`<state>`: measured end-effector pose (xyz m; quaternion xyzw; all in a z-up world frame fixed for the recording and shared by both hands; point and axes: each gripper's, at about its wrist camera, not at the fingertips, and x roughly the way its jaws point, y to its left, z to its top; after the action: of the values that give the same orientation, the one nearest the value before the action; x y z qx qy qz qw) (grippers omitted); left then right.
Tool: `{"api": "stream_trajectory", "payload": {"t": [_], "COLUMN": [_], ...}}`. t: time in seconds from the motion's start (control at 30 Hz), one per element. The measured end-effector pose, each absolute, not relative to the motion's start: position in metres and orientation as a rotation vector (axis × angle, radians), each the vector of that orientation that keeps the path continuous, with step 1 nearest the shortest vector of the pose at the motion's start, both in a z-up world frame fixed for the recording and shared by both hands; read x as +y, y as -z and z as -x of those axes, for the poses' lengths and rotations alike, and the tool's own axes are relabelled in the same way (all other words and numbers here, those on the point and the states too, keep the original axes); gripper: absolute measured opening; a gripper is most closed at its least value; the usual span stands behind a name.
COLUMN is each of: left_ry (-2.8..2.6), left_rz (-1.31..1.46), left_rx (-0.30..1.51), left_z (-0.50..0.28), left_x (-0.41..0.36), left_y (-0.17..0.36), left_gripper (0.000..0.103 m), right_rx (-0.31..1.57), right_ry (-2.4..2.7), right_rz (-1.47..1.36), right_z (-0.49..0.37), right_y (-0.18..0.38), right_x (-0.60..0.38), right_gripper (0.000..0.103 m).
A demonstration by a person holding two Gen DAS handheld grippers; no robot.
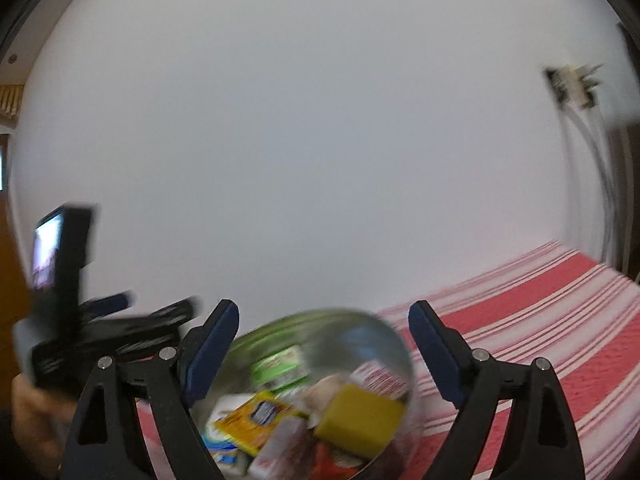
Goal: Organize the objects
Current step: 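Move both grippers back toward the remaining items beside the tin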
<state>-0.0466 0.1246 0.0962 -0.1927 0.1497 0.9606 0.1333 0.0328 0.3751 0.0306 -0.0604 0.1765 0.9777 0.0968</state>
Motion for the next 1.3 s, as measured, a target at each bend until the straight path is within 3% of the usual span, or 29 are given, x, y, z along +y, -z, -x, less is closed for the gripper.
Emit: {"api": "stream_trajectory", "payload": {"t": [0.53, 0.77, 0.93, 1.3], "left_ry": [-3.011, -3.038, -3.056, -3.124], "left_rz": [0.615, 0.674, 0.713, 0.753], "left_rx": [0.273, 0.212, 0.191, 0.171], "left_z": [0.065, 0.083, 0.085, 0.105], "left_x": [-0.019, -0.042, -0.05, -0.103], "left_y": [-0.055, -0.039, -0.031, -0.021], "left_gripper": [0.102, 0.102, 0.102, 0.102], "right_rx": [-0.036, -0.067, 0.011, 0.053], "right_ry": [-2.741, -2.674, -2.715, -2.951], "right_rz": [-0.098, -0.125, -0.075, 0.181], "right_z": [-0.057, -0.063, -0.06, -0.018], "right_y": [-0.041, -0.042, -0.037, -0.026], "right_x": [0.308, 0.29, 0.271, 0.169], "right_gripper": [0.089, 0.092, 0.092, 0.092]}}
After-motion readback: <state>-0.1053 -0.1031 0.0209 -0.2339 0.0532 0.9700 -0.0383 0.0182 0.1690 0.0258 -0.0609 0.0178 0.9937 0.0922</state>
